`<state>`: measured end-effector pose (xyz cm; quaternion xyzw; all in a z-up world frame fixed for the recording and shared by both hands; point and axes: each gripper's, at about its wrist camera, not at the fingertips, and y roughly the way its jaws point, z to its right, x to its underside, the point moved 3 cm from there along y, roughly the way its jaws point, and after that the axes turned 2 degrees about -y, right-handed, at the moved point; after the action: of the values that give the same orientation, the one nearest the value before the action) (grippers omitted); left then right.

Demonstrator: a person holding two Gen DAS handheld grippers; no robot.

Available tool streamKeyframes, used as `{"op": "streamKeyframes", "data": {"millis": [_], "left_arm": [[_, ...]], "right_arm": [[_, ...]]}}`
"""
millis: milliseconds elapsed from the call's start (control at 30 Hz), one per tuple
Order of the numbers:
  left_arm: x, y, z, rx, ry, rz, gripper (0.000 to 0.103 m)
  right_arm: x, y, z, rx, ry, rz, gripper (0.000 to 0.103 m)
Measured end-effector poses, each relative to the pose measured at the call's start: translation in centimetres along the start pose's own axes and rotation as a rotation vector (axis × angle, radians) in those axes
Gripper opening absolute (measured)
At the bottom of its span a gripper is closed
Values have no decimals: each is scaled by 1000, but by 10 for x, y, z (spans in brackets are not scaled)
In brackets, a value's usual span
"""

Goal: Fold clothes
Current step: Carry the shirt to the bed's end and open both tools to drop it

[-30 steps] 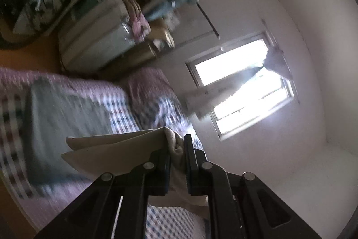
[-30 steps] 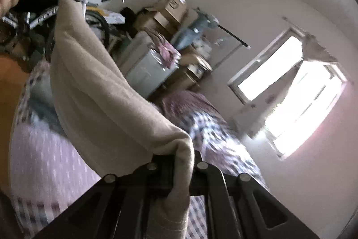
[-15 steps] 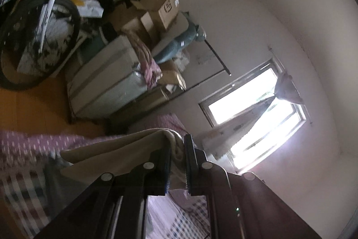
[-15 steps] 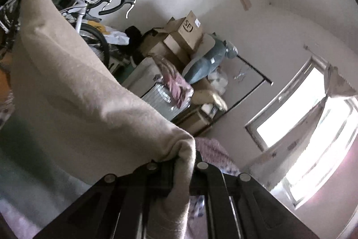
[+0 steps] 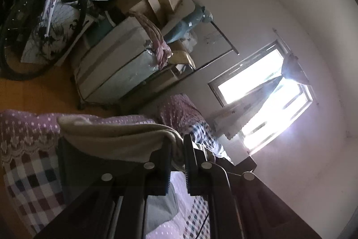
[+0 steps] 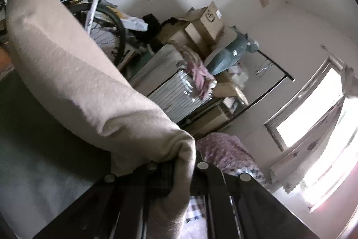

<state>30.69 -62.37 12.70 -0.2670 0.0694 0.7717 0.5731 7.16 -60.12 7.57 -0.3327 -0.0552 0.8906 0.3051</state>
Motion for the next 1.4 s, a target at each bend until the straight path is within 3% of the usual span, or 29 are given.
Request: {"op": "streamKeyframes", "data": {"millis": [100, 367, 533, 700, 867, 1133, 1233, 1300, 1400], "left_arm": [[10, -8, 0, 15, -33, -15, 9], [35, -19, -2, 0, -86, -66, 8], [69, -18, -14, -50, -95, -144, 8], [117, -6, -39, -139, -100, -251, 8], [147, -3, -53, -210, -93, -293, 8], [159, -7, -50, -301, -56, -314, 8], [160, -11, -48, -340, -36, -317, 8], [159, -15, -46, -353, -29, -313, 9], [159, -24, -42, -385, -13, -300, 10]], "right_arm": [[13, -15, 1, -15, -44, 19, 4], [32, -43, -14, 67, -451, 76, 4], [76, -51, -40, 90, -644, 115, 4], [136, -54, -74, 51, -751, 81, 3], [174, -58, -87, 10, -734, 39, 1], [194, -69, -95, -62, -693, -2, 3], [202, -76, -90, -81, -678, -35, 14], [207, -82, -86, -93, -667, -59, 34], [220, -96, -67, -101, -619, -129, 43]]}}
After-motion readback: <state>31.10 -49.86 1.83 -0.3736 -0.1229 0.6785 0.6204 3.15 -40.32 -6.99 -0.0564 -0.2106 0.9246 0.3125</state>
